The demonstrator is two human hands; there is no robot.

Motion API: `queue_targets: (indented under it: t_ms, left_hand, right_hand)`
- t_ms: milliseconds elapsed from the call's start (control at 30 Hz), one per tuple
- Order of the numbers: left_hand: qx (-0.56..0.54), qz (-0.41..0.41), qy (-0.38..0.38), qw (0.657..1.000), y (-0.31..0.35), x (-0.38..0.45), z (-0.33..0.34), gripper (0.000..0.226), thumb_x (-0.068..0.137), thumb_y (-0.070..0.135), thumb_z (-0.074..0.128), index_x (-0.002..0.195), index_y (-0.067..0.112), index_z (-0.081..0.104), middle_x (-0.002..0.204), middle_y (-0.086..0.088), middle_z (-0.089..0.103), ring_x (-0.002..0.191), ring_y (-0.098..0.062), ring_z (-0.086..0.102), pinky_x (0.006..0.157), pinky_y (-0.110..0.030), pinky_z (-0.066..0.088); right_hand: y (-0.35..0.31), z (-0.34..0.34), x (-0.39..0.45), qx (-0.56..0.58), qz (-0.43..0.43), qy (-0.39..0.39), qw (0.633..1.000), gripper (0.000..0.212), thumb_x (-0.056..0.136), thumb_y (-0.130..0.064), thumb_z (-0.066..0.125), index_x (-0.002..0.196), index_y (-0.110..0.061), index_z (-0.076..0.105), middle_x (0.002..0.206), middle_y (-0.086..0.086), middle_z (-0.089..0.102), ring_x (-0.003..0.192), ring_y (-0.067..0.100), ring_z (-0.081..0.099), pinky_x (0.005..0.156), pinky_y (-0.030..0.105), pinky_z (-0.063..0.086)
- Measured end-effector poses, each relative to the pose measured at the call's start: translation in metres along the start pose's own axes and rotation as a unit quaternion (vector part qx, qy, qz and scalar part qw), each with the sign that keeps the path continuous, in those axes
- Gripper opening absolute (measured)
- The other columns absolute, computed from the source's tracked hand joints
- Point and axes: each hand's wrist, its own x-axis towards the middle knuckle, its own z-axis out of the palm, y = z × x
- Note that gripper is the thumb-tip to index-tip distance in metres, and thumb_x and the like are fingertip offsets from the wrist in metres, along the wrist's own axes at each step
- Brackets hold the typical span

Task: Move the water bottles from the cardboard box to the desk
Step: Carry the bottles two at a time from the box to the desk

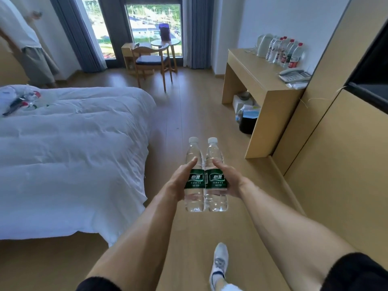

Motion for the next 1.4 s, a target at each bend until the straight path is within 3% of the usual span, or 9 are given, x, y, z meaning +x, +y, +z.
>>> queue_targets:
  t_ms: [167,267,500,600,833,1000,1133,1267,1400]
  left_hand:
    - [0.009,-0.003,0.018,1.0,0.049,0.07,-0.017,0.062,0.094,0.058,0.058,0.13,0.007,0.063,0.13,-0.026,0.064,0.122,-0.047,0.06,0.104,-0.067,0.043]
    - [-0.012,0.005,0.031,0.999,0.088,0.117,-0.026,0.06,0.095,0.055,0.059,0.132,0.007,0.062,0.131,-0.026,0.064,0.123,-0.047,0.059,0.104,-0.066,0.044]
    - [-0.042,0.024,0.043,0.998,0.19,0.218,-0.036,0.058,0.097,0.051,0.058,0.131,0.004,0.061,0.129,-0.027,0.063,0.116,-0.044,0.062,0.106,-0.065,0.044]
    - [-0.059,0.031,0.031,0.997,0.224,0.253,-0.04,0.057,0.098,0.05,0.058,0.133,0.004,0.06,0.126,-0.026,0.064,0.11,-0.04,0.062,0.106,-0.064,0.043]
    - [-0.053,0.034,0.009,0.998,0.286,0.34,-0.056,0.057,0.098,0.05,0.057,0.134,0.005,0.058,0.133,-0.027,0.062,0.126,-0.047,0.057,0.106,-0.065,0.043]
    - [-0.049,0.02,-0.02,0.998,0.331,0.421,-0.08,0.058,0.098,0.05,0.057,0.135,0.005,0.058,0.133,-0.028,0.062,0.126,-0.048,0.056,0.107,-0.064,0.043]
    - [-0.05,0.019,-0.042,0.998,0.378,0.491,-0.102,0.057,0.098,0.047,0.058,0.135,0.004,0.058,0.132,-0.028,0.062,0.126,-0.048,0.056,0.108,-0.064,0.042]
    - [-0.047,0.002,-0.063,0.997,0.436,0.552,-0.128,0.058,0.097,0.047,0.061,0.137,0.005,0.057,0.133,-0.028,0.061,0.127,-0.048,0.056,0.108,-0.065,0.041]
    - [-0.026,-0.003,-0.069,0.997,0.492,0.605,-0.142,0.06,0.095,0.048,0.062,0.137,0.006,0.057,0.133,-0.027,0.062,0.126,-0.047,0.057,0.107,-0.065,0.042]
  right_hand:
    - [-0.044,-0.015,0.084,0.0,0.01,-0.012,1.0,0.065,0.098,-0.054,0.052,0.138,-0.004,0.052,0.132,0.026,0.062,0.101,0.034,0.066,0.083,0.044,0.057]
    - [-0.083,-0.023,0.137,0.017,0.012,-0.022,1.0,0.064,0.098,-0.052,0.054,0.139,-0.003,0.053,0.133,0.026,0.061,0.106,0.036,0.063,0.095,0.052,0.052]
    - [-0.19,-0.048,0.244,0.012,0.02,-0.061,0.998,0.066,0.097,-0.053,0.054,0.141,-0.004,0.05,0.126,0.025,0.062,0.105,0.035,0.062,0.102,0.054,0.048]
    - [-0.224,-0.054,0.277,0.018,0.019,-0.066,0.997,0.064,0.099,-0.051,0.054,0.142,-0.003,0.05,0.135,0.028,0.058,0.109,0.037,0.06,0.108,0.057,0.044]
    - [-0.284,-0.075,0.356,0.015,0.015,-0.055,0.998,0.064,0.098,-0.053,0.053,0.14,-0.005,0.051,0.138,0.027,0.058,0.117,0.041,0.061,0.108,0.057,0.045]
    - [-0.325,-0.086,0.426,0.03,0.009,-0.033,0.999,0.063,0.098,-0.054,0.052,0.139,-0.005,0.053,0.131,0.025,0.063,0.102,0.034,0.066,0.085,0.044,0.057]
    - [-0.365,-0.091,0.49,0.047,-0.002,-0.01,0.999,0.063,0.098,-0.052,0.053,0.139,-0.005,0.054,0.134,0.026,0.061,0.111,0.037,0.064,0.092,0.048,0.054]
    - [-0.415,-0.085,0.546,0.063,0.003,0.016,0.998,0.062,0.097,-0.053,0.054,0.138,-0.006,0.056,0.127,0.022,0.066,0.097,0.032,0.07,0.074,0.04,0.059]
    - [-0.46,-0.088,0.595,0.081,-0.012,0.037,0.996,0.063,0.097,-0.051,0.055,0.139,-0.004,0.054,0.135,0.026,0.06,0.108,0.036,0.065,0.089,0.047,0.055]
